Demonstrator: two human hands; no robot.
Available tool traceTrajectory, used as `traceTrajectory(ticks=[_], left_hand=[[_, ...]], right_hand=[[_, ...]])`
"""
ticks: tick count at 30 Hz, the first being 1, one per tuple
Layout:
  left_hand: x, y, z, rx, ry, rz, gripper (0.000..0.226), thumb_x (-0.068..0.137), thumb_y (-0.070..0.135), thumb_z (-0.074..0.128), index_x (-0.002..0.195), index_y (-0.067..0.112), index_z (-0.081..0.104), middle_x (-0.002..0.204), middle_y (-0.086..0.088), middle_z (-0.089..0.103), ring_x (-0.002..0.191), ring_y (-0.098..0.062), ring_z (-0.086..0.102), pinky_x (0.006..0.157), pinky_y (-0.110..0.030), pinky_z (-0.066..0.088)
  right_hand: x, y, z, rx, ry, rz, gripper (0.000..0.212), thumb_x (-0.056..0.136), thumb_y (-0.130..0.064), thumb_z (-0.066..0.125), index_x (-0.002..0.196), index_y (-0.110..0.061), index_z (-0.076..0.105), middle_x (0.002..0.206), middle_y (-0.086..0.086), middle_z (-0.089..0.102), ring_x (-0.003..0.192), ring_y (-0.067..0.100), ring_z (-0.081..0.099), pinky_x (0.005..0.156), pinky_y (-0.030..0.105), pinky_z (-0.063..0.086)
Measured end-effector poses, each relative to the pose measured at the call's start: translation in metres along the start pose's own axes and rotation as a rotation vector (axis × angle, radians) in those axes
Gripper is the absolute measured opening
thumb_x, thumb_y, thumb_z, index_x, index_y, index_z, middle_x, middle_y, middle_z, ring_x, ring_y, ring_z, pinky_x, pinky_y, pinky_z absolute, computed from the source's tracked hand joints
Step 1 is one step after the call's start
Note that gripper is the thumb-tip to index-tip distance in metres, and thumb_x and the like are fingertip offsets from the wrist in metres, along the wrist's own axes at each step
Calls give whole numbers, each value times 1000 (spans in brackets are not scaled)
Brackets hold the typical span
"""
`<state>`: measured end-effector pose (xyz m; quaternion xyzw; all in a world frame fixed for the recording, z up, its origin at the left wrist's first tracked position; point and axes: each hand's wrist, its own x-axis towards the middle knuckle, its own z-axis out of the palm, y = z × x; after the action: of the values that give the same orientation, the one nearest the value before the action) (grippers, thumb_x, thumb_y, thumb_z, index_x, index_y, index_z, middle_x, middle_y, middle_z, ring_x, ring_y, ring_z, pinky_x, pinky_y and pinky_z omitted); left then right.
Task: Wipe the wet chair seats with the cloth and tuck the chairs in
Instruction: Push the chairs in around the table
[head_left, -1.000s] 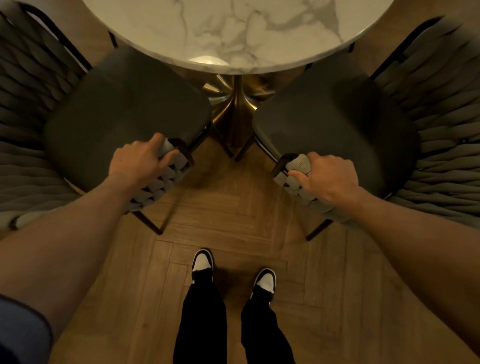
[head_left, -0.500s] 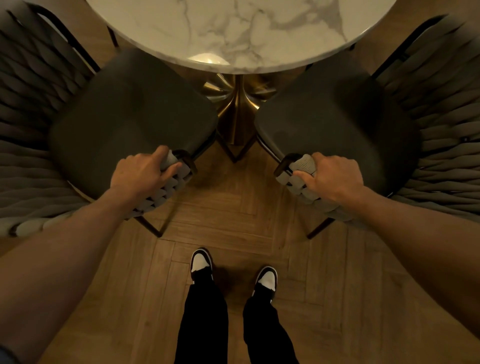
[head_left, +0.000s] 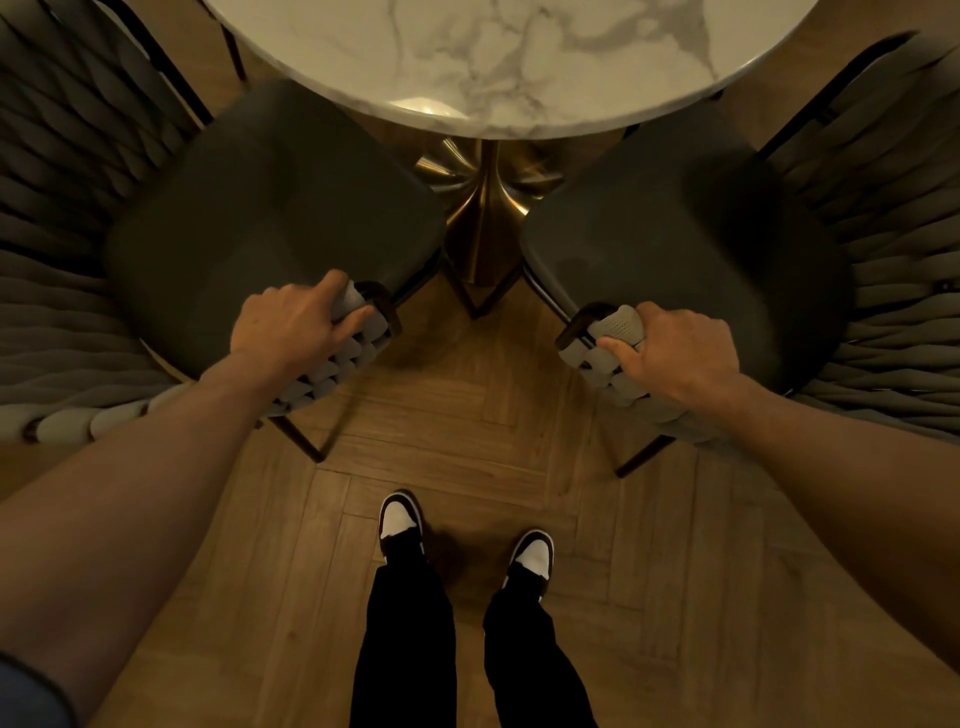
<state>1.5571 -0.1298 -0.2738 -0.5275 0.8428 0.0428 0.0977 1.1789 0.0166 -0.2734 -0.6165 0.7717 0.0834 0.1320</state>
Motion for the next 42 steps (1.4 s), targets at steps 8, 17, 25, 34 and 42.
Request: traceTrajectory(ticks=[8, 17, 25, 34, 42], left_hand=[[15, -2, 1, -29, 22, 14, 45, 94, 67, 30, 113, 27, 40, 80, -7, 56, 70, -33, 55, 61, -41, 41], [0, -1, 1, -59, 7, 30, 44, 96, 63, 32, 115, 24, 43, 74, 0, 50, 61, -21, 46, 56, -34, 35], [3, -4, 6, -45, -5, 17, 44, 95, 65, 29, 115, 27, 39, 74, 1, 50, 61, -22, 47, 54, -34, 37], [-2, 4, 1, -99, -119, -76, 47, 95, 56, 40, 132, 29, 30, 101, -8, 59, 85, -32, 58, 66, -43, 46], [-52, 24, -45, -264, -95, -92, 33, 93, 35, 52, 122, 19, 56, 120, -9, 53, 107, -27, 49, 84, -41, 48]], right_hand=[[0, -1, 0, -6, -5, 22, 64, 95, -73, 41, 122, -17, 56, 92, 2, 63, 80, 20, 62, 71, 38, 54], [-1, -1, -2, -10, -3, 25, 63, 96, -73, 40, 118, -16, 56, 87, 0, 58, 80, 22, 61, 71, 38, 52], [0, -3, -1, -3, -11, 40, 62, 95, -74, 39, 117, -18, 55, 89, 0, 61, 83, 22, 64, 75, 41, 55], [-8, -8, -10, 38, -64, 77, 54, 97, -67, 45, 116, -17, 52, 92, 2, 61, 82, 23, 63, 73, 43, 55], [-77, -19, -48, 328, 7, 163, 37, 96, -38, 60, 127, -19, 53, 114, 3, 62, 105, 25, 61, 94, 51, 52]])
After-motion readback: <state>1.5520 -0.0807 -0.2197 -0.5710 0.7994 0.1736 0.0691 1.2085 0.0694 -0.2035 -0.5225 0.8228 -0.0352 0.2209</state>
